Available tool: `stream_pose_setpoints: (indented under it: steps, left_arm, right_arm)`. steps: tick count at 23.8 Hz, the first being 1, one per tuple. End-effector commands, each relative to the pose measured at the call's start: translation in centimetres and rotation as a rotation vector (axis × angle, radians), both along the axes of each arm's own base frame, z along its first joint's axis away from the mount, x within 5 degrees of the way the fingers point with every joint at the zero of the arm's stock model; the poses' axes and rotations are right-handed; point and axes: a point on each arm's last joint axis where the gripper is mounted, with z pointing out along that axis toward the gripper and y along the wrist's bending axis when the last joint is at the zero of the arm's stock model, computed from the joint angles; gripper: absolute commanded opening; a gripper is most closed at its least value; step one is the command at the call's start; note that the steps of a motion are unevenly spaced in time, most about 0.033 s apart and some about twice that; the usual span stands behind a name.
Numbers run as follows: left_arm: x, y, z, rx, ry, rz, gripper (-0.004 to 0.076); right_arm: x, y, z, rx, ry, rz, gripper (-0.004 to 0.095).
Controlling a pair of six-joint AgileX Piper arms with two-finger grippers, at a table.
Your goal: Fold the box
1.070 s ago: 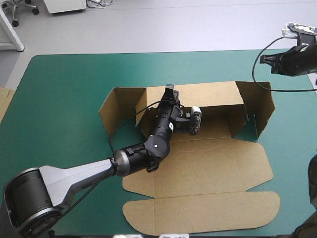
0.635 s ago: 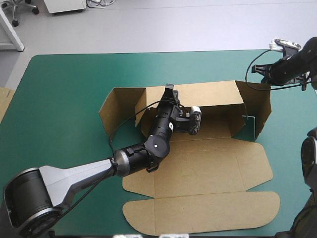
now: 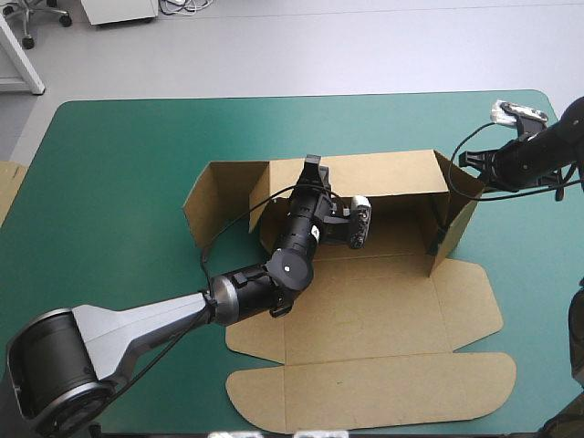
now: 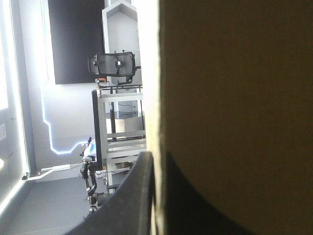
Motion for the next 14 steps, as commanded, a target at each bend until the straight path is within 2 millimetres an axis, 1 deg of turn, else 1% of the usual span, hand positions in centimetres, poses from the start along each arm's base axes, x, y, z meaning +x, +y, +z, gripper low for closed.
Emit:
stream_pose_setpoints:
  steps: [1, 3, 5, 8, 12, 14]
  left_arm:
    - [0.0, 0.7, 2.1, -0.049, -0.044, 0.039, -0.001]
    - [0.0, 0.7, 2.1, -0.049, -0.044, 0.039, -0.001]
    - [0.0, 0.7, 2.1, -0.049, -0.044, 0.039, -0.001]
    - [0.0, 0.7, 2.1, -0.049, -0.044, 0.039, -0.001]
    - [0.0, 0.7, 2.1, -0.049, -0.044, 0.039, -0.001]
    - [0.0, 0.7, 2.1, -0.049, -0.044, 0.039, -0.001]
  right_arm:
    - [-1.9, 0.6, 2.7, 0.022, -0.08, 0.032, -0.0018]
    - [-2.4, 0.9, 2.8, 0.02, -0.086, 0.045, -0.0019]
    - [-3.0, 1.5, 2.1, 0.015, -0.082, 0.072, -0.0019]
    - [-3.6, 2.4, 0.9, -0.022, -0.141, 0.104, -0.0018]
    - [-4.1, 2.4, -0.2, -0.056, -0.163, 0.14, -0.0017]
    - [-4.3, 2.4, -0.5, -0.074, -0.166, 0.175, -0.0007]
